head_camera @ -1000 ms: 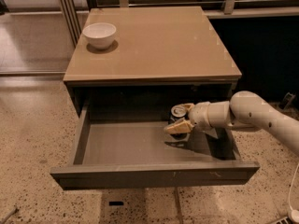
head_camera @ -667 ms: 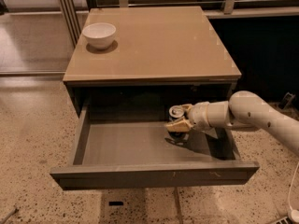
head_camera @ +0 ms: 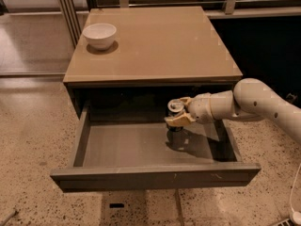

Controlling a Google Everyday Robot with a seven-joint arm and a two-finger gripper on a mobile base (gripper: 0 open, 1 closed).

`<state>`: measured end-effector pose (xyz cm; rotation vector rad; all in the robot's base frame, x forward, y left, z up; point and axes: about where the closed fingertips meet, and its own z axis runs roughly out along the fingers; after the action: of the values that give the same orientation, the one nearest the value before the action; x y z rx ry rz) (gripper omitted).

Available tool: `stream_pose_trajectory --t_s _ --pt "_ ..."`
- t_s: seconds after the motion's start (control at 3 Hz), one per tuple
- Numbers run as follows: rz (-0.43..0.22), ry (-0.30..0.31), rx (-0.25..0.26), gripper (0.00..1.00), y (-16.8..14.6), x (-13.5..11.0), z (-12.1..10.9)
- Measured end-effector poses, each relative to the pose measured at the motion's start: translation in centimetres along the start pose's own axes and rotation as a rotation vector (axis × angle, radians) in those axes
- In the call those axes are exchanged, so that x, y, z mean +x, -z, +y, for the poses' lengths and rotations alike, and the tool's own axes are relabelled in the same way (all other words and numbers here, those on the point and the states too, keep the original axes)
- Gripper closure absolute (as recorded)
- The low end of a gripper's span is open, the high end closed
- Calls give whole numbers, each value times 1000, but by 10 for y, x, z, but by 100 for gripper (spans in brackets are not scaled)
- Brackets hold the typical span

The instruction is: Pick pepsi can from top drawer and place on counter

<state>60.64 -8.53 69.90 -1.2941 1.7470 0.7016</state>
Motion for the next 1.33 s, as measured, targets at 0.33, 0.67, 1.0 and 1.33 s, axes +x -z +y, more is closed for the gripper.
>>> stream_pose_trajectory --t_s 0.33,0.67,1.0,1.33 --pt "-7 37 -74 100 24 -48 19" --pt "11 47 -122 100 66 -118 41" --pt "11 47 -122 100 66 -118 40" --pt "-40 1 -89 100 78 -129 21"
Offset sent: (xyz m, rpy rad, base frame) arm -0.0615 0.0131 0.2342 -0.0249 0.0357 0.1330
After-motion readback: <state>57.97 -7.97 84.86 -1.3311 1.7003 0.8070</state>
